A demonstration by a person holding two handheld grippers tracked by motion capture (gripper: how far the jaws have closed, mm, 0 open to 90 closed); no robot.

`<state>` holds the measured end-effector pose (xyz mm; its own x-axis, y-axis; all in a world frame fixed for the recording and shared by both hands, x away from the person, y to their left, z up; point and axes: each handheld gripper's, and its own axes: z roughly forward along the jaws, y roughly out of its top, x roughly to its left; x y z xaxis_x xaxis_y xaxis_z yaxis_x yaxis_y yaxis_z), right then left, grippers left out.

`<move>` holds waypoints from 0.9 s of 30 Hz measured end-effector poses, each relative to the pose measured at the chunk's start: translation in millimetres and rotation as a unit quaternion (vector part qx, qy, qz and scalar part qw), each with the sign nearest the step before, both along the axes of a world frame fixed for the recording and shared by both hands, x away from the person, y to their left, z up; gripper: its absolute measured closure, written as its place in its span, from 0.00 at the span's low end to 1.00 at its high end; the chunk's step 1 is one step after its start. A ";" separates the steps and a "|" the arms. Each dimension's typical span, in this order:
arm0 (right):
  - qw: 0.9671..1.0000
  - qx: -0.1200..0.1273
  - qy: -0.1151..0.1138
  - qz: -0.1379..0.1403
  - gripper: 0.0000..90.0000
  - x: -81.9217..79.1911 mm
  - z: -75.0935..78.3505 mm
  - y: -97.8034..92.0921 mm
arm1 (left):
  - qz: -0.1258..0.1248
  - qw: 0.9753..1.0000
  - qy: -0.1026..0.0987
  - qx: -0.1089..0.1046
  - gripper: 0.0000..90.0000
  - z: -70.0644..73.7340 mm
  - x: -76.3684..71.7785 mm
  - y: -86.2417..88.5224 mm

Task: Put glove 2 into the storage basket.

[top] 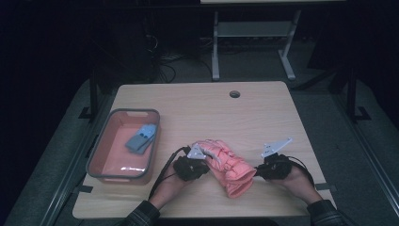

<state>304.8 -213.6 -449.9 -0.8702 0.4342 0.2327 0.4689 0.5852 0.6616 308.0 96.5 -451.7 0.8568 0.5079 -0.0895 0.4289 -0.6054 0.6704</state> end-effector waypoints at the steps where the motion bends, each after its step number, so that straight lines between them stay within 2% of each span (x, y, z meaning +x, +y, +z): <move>1: 1.000 0.001 -0.002 0.004 1.00 -1.0 0.0 2.5 | 0.002 1.000 0.002 0.001 0.99 0.3 1.8 0.6; 12: 0.999 0.011 0.003 0.044 1.00 -11.0 -0.1 30.3 | 0.011 1.000 0.009 -0.012 0.99 -1.0 19.1 5.1; 20: 0.997 0.018 0.001 0.073 1.00 -18.5 0.0 53.2 | 0.007 1.000 0.007 -0.018 0.99 -0.1 23.2 4.4; 23: 0.996 0.017 -0.001 0.083 1.00 -20.2 -0.8 60.7 | 0.008 1.000 0.008 -0.028 0.99 0.3 22.8 3.7; 27: 0.996 0.016 -0.004 0.088 1.00 -21.8 -0.1 66.9 | 0.007 1.000 0.010 -0.029 0.99 1.2 21.6 3.9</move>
